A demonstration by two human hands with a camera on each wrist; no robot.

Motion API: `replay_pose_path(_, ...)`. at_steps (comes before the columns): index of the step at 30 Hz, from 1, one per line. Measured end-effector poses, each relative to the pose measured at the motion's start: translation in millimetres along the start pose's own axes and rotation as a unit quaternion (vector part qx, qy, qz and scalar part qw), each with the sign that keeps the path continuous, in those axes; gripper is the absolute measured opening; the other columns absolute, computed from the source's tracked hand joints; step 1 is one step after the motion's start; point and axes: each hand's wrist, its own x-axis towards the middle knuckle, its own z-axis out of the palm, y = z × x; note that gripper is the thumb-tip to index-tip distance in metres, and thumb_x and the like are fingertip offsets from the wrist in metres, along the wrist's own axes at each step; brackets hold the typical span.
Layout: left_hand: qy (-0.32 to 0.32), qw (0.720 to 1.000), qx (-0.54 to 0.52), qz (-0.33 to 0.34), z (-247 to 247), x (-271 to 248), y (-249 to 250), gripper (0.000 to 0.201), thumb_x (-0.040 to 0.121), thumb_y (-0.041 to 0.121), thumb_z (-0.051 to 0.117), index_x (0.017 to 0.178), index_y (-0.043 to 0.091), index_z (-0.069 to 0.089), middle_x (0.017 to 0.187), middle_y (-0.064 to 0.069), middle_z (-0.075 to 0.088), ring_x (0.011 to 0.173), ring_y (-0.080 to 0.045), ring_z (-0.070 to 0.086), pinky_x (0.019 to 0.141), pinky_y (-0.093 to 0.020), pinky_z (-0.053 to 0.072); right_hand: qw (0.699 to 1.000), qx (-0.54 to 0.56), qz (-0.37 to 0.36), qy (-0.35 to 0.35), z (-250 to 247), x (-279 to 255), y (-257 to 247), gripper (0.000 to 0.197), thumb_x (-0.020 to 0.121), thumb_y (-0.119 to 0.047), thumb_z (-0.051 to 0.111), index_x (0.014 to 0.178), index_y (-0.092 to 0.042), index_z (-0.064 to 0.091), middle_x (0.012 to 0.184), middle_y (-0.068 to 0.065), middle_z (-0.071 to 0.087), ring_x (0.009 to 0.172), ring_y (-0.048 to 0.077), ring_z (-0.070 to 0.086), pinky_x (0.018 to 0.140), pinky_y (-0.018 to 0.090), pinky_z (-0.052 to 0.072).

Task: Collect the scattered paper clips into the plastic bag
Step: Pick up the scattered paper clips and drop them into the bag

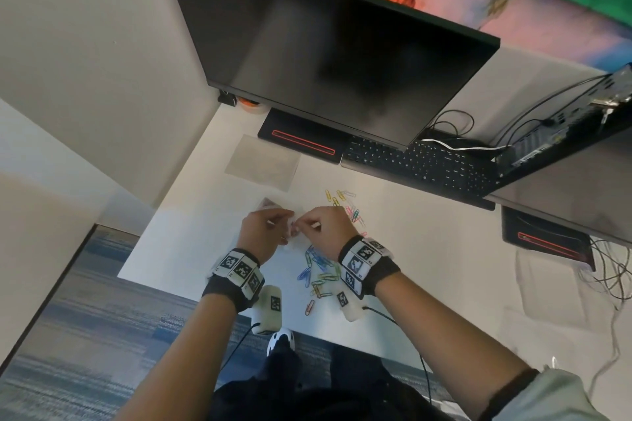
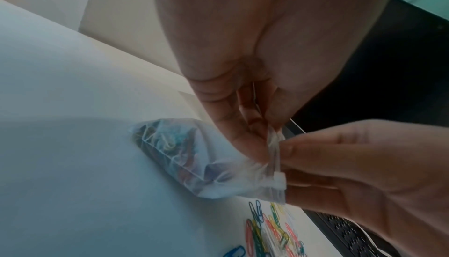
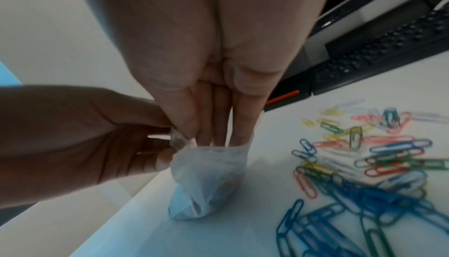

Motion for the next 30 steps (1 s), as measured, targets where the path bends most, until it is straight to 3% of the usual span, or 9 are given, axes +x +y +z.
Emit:
replay_pose_path(3, 0.023, 1.000, 0.010, -0.007, -8, 4, -6, 0.023, 0.096, 0.005, 0.057, 0.108, 0.010, 0.075, 0.080, -0.011, 0.071, 0.068, -0.030, 0.071, 0.073, -0.041, 0.063, 0.990, -0.096, -0.065, -0.080, 1, -32, 0, 0.028, 0.092, -0.043, 0.056, 0.093, -0.020, 0.071, 0.093, -0.005, 0.065, 0.086, 0.008, 0.058, 0.084, 0.033, 0.050)
replay_pose_path(5, 0.028, 0.999, 0.016, -0.013, -13, 9, -7, 0.025, 0.096, 0.006, 0.056, 0.110, 0.013, 0.075, 0.081, -0.011, 0.073, 0.072, -0.032, 0.072, 0.076, -0.043, 0.062, 0.935, -0.244, -0.147, -0.212, 24, -58, 10, 0.042, 0.095, -0.044, 0.049, 0.130, -0.021, 0.054, 0.139, 0.003, 0.049, 0.129, 0.018, 0.043, 0.108, 0.042, 0.038)
replay_pose_path(7, 0.030, 0.999, 0.023, -0.018, -16, 12, -7, 0.025, 0.096, 0.006, 0.055, 0.110, 0.014, 0.075, 0.076, -0.009, 0.072, 0.071, -0.031, 0.072, 0.078, -0.041, 0.062, 0.862, -0.345, -0.230, -0.290, 54, -75, 34, 0.060, 0.098, -0.043, 0.042, 0.150, -0.019, 0.023, 0.160, 0.007, 0.013, 0.147, 0.026, 0.010, 0.118, 0.045, 0.018)
replay_pose_path(11, 0.021, 0.999, 0.025, -0.018, -15, 10, -4, 0.028, 0.095, 0.005, 0.054, 0.108, 0.016, 0.075, 0.075, -0.009, 0.072, 0.071, -0.031, 0.073, 0.079, -0.043, 0.062, 0.844, -0.378, -0.275, -0.262, 86, -73, 82, 0.063, 0.100, -0.039, 0.032, 0.152, -0.016, 0.006, 0.161, 0.006, -0.002, 0.147, 0.031, -0.002, 0.118, 0.053, 0.010)
replay_pose_path(16, 0.017, 0.999, 0.022, -0.016, -18, 7, -12, 0.032, 0.094, 0.001, 0.054, 0.113, 0.016, 0.074, 0.078, -0.008, 0.072, 0.078, -0.036, 0.071, 0.077, -0.047, 0.062, 0.875, -0.420, -0.172, -0.168, 69, -54, 97, 0.060, 0.103, -0.036, 0.028, 0.153, -0.019, -0.001, 0.159, 0.008, -0.013, 0.145, 0.034, -0.013, 0.118, 0.055, -0.001)
replay_pose_path(19, 0.014, 1.000, 0.013, -0.019, -18, 3, -10, 0.033, 0.094, 0.000, 0.052, 0.112, 0.017, 0.074, 0.076, -0.008, 0.071, 0.075, -0.036, 0.072, 0.077, -0.046, 0.062, 0.901, -0.403, -0.082, -0.137, 56, -39, 96, 0.065, 0.100, -0.032, 0.039, 0.153, -0.023, 0.001, 0.161, 0.009, -0.007, 0.146, 0.041, -0.004, 0.117, 0.059, 0.010)
replay_pose_path(23, 0.010, 1.000, 0.002, -0.026, -16, 1, -5, 0.033, 0.094, 0.001, 0.052, 0.109, 0.019, 0.075, 0.077, -0.011, 0.072, 0.076, -0.037, 0.072, 0.077, -0.046, 0.062, 0.911, -0.374, -0.037, -0.168, 41, -32, 85, 0.083, 0.083, -0.012, 0.066, 0.150, -0.010, 0.017, 0.157, 0.015, 0.014, 0.139, 0.038, 0.024, 0.111, 0.044, 0.034)
replay_pose_path(26, 0.008, 1.000, 0.004, -0.024, -13, 2, -2, 0.030, 0.094, 0.003, 0.053, 0.108, 0.017, 0.075, 0.083, -0.011, 0.072, 0.080, -0.036, 0.071, 0.079, -0.046, 0.062, 0.927, -0.345, -0.056, -0.132, 33, -24, 82, 0.050, 0.086, 0.004, 0.056, 0.135, -0.003, 0.045, 0.136, 0.015, 0.043, 0.117, 0.031, 0.047, 0.095, 0.038, 0.048)
replay_pose_path(30, -0.005, 1.000, 0.006, -0.002, -5, -5, 10, 0.035, 0.091, 0.001, 0.056, 0.078, 0.029, 0.072, 0.086, -0.018, 0.072, 0.070, -0.030, 0.069, 0.080, -0.047, 0.061, 0.973, -0.211, 0.067, -0.065, 16, -12, 89, 0.023, 0.090, -0.006, 0.054, 0.105, -0.007, 0.071, 0.107, 0.012, 0.066, 0.095, 0.027, 0.063, 0.089, 0.031, 0.052)
